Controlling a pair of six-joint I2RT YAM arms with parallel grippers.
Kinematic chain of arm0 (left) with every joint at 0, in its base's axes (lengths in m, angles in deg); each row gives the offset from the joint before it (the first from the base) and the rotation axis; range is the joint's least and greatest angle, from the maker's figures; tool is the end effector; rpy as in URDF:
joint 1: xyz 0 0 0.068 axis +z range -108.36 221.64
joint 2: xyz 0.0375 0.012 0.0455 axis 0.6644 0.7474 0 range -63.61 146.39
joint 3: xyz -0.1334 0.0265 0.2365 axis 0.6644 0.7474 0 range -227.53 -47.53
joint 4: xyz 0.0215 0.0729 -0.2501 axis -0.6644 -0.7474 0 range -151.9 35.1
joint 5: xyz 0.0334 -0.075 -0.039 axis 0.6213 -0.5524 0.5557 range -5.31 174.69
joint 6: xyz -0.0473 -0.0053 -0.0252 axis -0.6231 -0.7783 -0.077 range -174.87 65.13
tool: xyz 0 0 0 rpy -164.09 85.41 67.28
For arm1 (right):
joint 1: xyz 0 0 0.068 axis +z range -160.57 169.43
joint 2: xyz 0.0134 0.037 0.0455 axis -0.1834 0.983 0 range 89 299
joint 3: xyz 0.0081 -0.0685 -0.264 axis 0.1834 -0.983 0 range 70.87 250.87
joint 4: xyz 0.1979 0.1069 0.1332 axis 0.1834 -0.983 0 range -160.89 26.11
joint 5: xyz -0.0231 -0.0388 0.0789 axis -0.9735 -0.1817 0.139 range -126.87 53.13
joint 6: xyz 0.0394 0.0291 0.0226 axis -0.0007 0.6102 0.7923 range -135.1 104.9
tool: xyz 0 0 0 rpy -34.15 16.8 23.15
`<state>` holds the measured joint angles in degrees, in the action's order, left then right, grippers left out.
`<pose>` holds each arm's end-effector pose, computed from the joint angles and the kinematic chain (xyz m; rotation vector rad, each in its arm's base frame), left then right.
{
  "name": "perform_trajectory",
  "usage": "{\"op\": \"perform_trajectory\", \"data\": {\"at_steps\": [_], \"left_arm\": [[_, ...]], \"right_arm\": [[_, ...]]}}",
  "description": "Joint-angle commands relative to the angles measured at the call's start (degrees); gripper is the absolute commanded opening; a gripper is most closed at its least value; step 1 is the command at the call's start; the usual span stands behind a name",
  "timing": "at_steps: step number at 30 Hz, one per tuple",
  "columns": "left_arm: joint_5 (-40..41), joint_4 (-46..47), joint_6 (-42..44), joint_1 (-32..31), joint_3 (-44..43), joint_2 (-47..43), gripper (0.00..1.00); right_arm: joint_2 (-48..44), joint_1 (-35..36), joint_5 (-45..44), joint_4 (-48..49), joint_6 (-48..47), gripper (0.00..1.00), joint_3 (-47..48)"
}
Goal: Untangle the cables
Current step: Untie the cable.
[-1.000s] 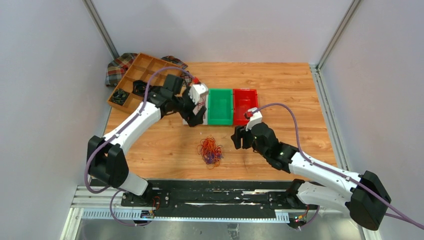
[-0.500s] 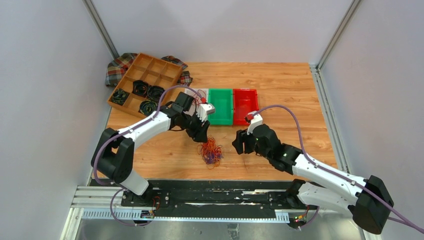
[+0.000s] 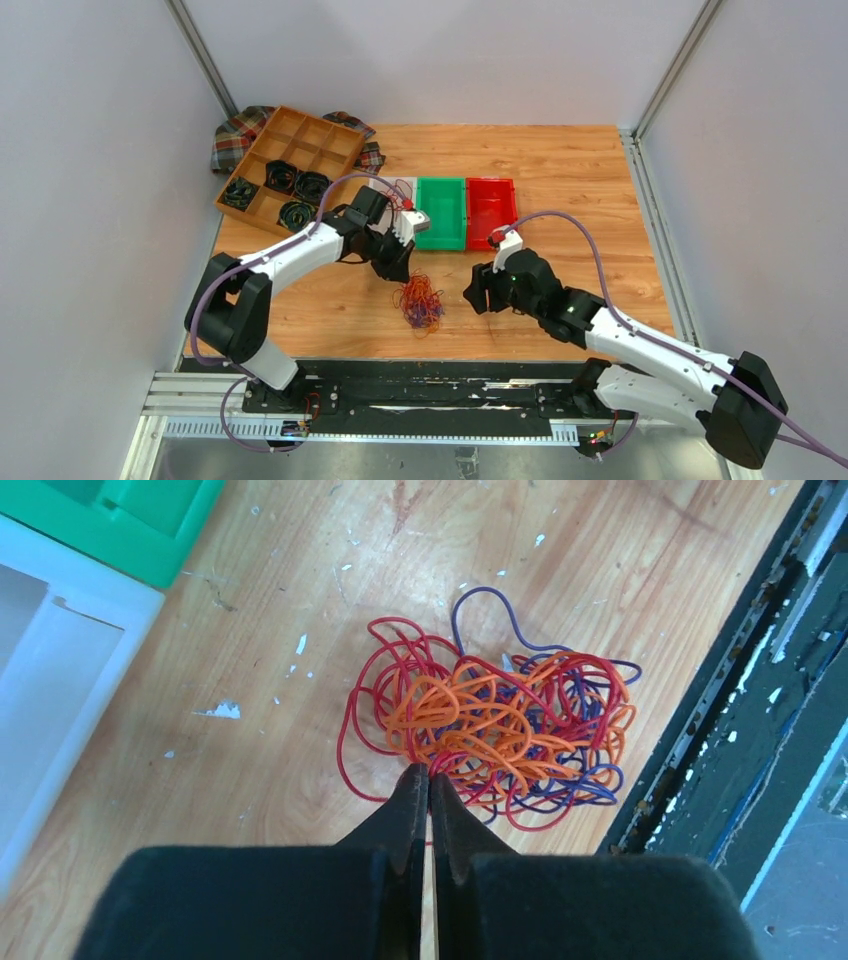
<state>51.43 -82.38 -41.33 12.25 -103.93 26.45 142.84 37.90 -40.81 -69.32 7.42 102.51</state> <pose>0.2584 -0.1680 0.2009 1.1356 2.3433 -0.8601 0.1415 0.1561 0.2388 -0.4339 2.0810 0.6873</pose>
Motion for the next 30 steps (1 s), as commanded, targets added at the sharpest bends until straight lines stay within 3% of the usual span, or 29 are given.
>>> {"op": "perform_trajectory", "data": {"at_steps": [1, 16, 30], "left_arm": [[-0.8, -5.9, 2.4, -0.2, -3.7, -5.3, 0.02], [-5.2, -14.1, -1.1, -0.2, -10.0, -16.5, 0.01], [-6.3, -16.3, -5.0, -0.2, -13.0, -19.3, 0.01]], "right_arm": [[1.6, -0.7, 1.8, 2.5, 0.9, 0.57, 3.0], [13.2, 4.8, 5.5, 21.5, 1.7, 0.68, 10.5], [19.9, 6.6, 5.3, 26.0, 1.9, 0.67, 13.9]]}}
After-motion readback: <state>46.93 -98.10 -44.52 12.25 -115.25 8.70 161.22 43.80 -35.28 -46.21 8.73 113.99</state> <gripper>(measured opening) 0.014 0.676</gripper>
